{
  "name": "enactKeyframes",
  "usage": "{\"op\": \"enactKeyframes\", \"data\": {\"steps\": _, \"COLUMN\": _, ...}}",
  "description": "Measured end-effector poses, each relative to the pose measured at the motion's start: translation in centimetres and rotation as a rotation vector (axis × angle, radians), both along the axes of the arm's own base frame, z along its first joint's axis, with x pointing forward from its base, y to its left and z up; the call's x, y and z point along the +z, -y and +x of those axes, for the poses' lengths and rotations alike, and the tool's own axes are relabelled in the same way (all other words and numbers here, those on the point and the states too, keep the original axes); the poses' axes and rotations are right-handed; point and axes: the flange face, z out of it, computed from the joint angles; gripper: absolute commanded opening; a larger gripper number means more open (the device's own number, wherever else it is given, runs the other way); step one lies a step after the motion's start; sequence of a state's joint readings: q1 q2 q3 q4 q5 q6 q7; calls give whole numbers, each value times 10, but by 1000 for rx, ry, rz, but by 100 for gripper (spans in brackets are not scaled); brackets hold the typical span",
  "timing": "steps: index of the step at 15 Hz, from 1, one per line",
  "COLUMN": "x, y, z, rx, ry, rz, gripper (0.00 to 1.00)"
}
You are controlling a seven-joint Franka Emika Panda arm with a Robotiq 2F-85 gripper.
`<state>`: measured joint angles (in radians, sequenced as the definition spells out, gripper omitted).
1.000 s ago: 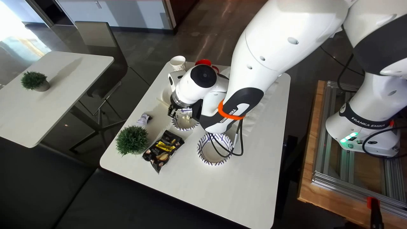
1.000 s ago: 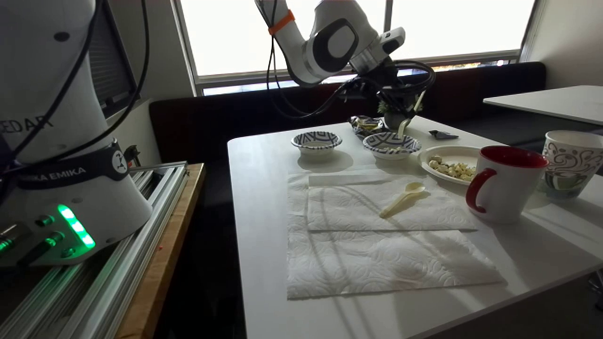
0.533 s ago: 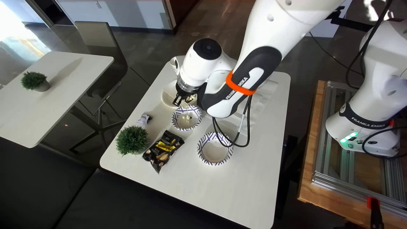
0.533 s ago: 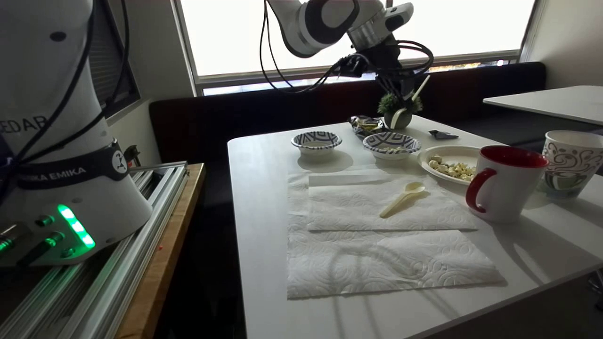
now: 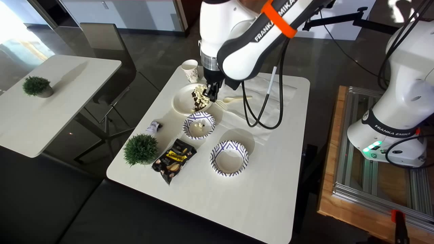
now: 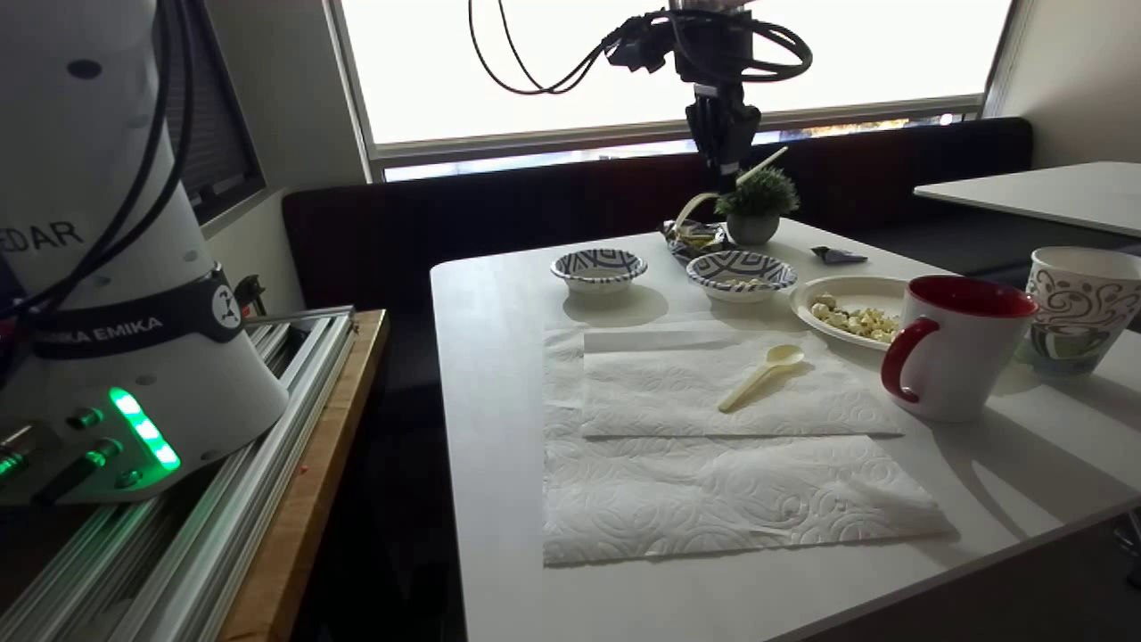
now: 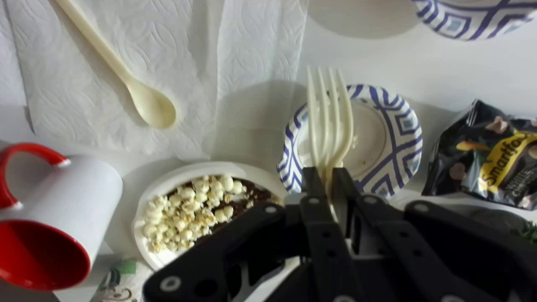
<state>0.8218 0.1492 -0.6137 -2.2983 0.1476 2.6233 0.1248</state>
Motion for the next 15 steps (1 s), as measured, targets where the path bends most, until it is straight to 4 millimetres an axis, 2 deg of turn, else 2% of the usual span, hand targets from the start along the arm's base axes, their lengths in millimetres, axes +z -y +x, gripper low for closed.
{"op": "enactKeyframes", "data": {"steps": 3, "x": 6, "y": 30, "z": -6, "rx": -39, "ry": -145, "rz": 45, "gripper": 3}}
{"op": "enactKeyframes", "data": {"steps": 5, "x": 1, "y": 45, "z": -8, "rx": -48, "ry": -223, "rz": 69, "gripper": 3}}
{"op": "enactKeyframes", "data": {"steps": 10, "x": -33, "y": 66, "z": 0, "rx": -36, "ry": -310, "rz": 87, "gripper": 3}}
{"op": "enactKeyframes", "data": {"steps": 15, "x": -73, "y": 71, "z": 19, "rx": -45, "ry": -328, "rz": 87, "gripper": 3}}
